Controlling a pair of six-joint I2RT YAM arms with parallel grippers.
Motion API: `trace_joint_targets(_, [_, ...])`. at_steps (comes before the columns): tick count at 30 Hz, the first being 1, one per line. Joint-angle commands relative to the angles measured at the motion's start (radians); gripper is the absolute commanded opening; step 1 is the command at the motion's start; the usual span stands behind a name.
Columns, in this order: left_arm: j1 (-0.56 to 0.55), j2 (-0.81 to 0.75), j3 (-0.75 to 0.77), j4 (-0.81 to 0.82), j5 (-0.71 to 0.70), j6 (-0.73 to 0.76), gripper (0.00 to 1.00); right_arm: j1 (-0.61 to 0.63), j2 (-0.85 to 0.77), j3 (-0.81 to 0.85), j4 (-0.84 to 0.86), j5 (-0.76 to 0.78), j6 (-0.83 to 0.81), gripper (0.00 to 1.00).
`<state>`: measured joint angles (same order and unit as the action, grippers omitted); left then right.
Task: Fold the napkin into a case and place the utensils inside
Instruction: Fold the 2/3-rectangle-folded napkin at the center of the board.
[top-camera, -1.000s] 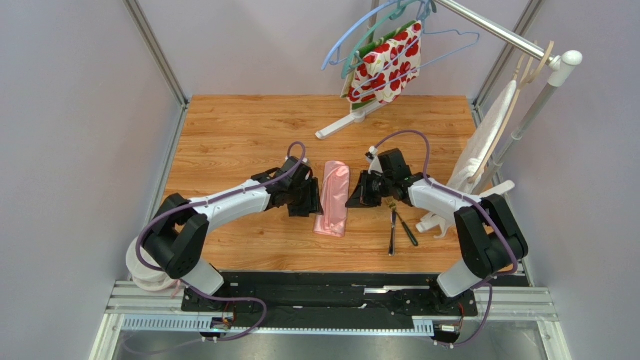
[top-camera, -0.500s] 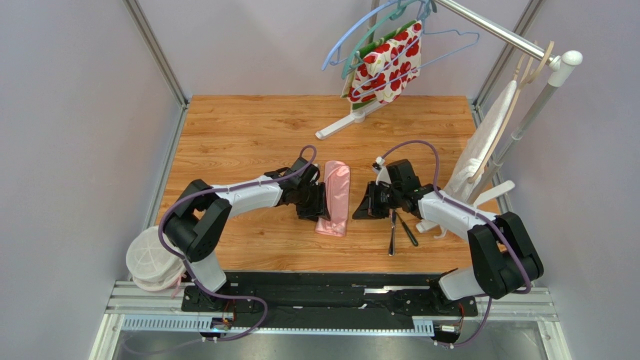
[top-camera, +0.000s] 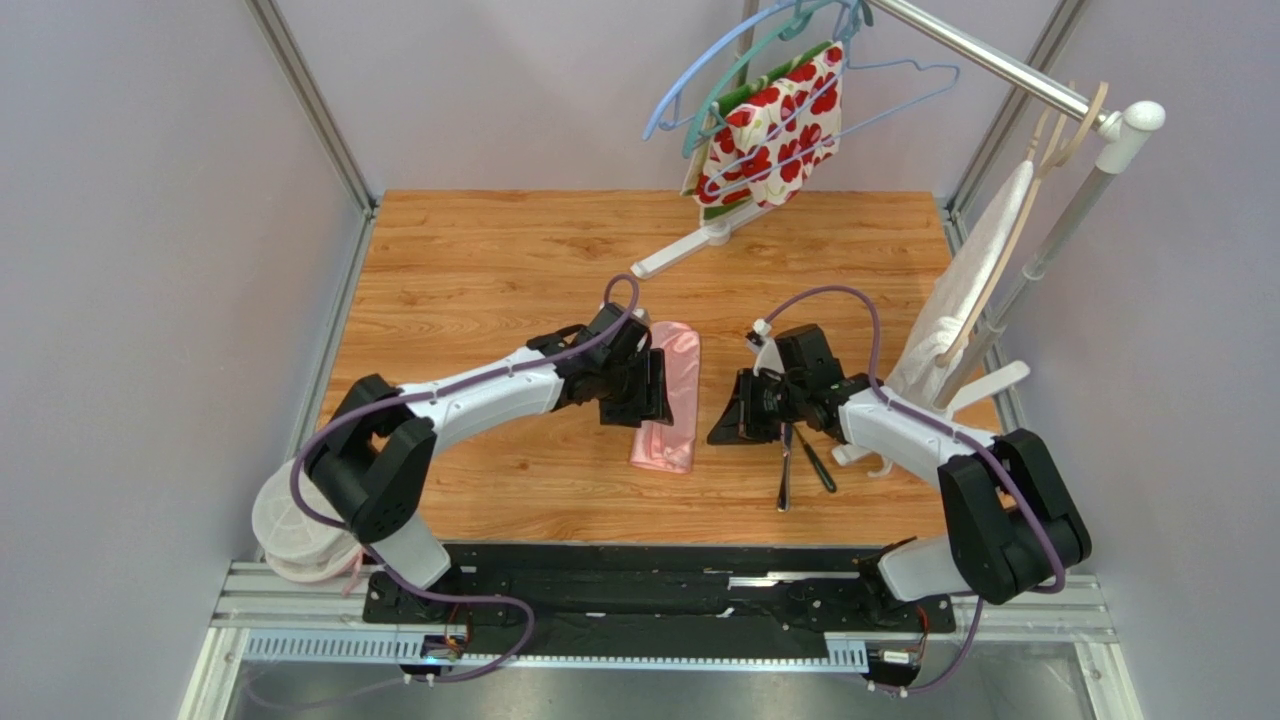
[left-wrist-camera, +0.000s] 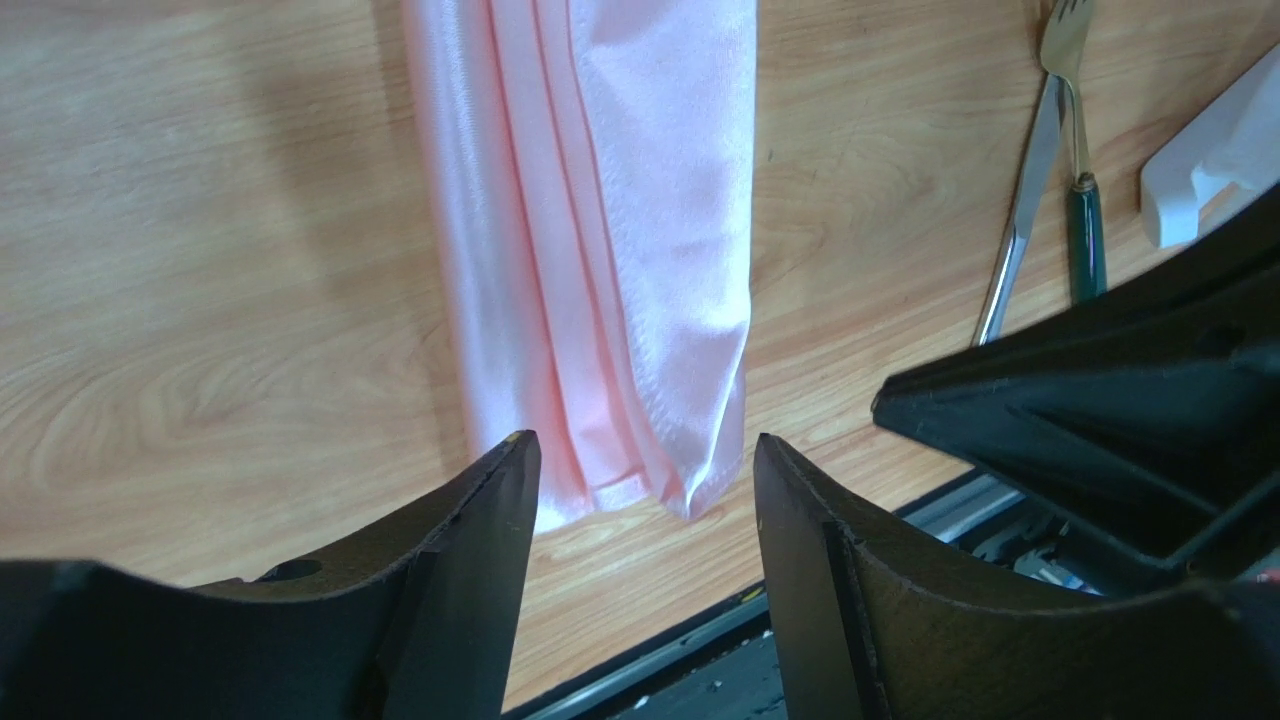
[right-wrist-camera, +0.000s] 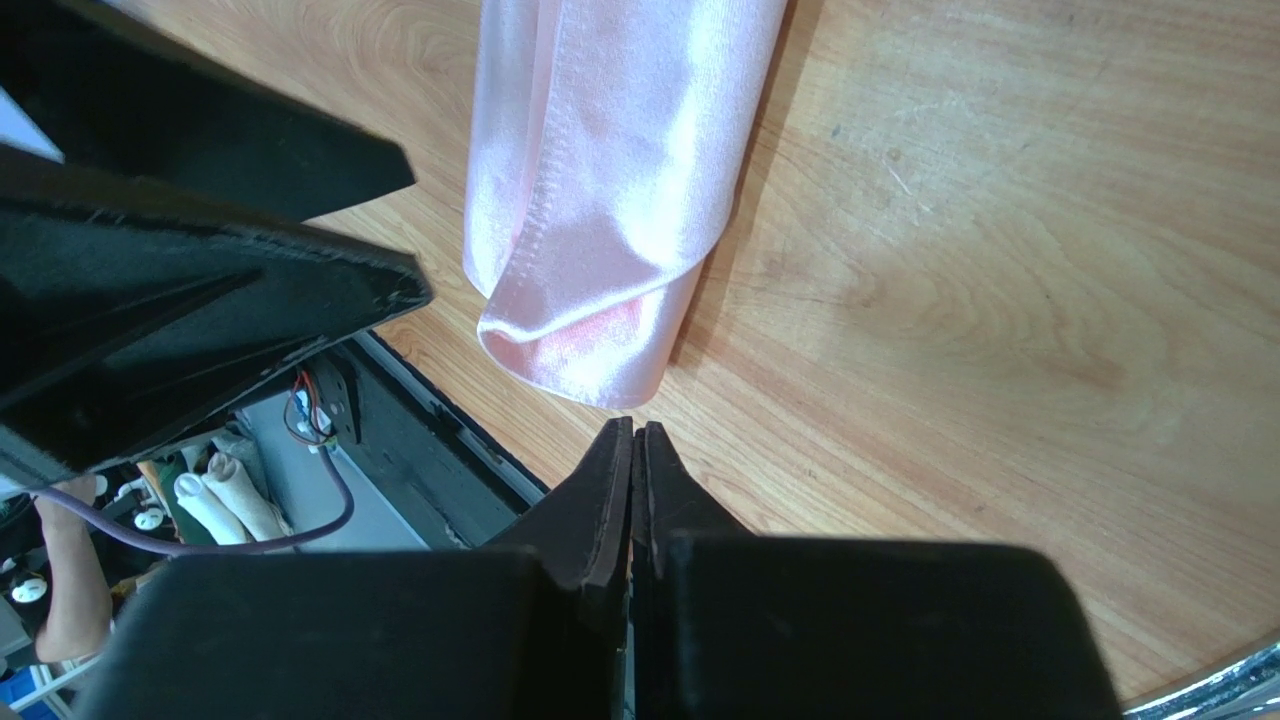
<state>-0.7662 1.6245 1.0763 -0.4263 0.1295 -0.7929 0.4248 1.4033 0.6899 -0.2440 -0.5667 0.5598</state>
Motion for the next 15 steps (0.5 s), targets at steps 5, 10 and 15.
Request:
trace_joint_targets(5, [-0.001,0.113,0.097,-0.017,0.044,0.009,0.64,0.006,-0.076,-0.036,0.025,-0.005,-0.006,0.0])
trace_joint_targets(10, [-0.001,0.144,0.085,0.013,0.073,0.003,0.65,0.005,-0.069,-0.049,0.037,-0.012,0.002,0.0])
trace_joint_targets(15, [-0.001,0.181,0.074,0.052,0.104,-0.015,0.63,0.008,-0.067,-0.053,0.045,-0.016,0.003,0.0])
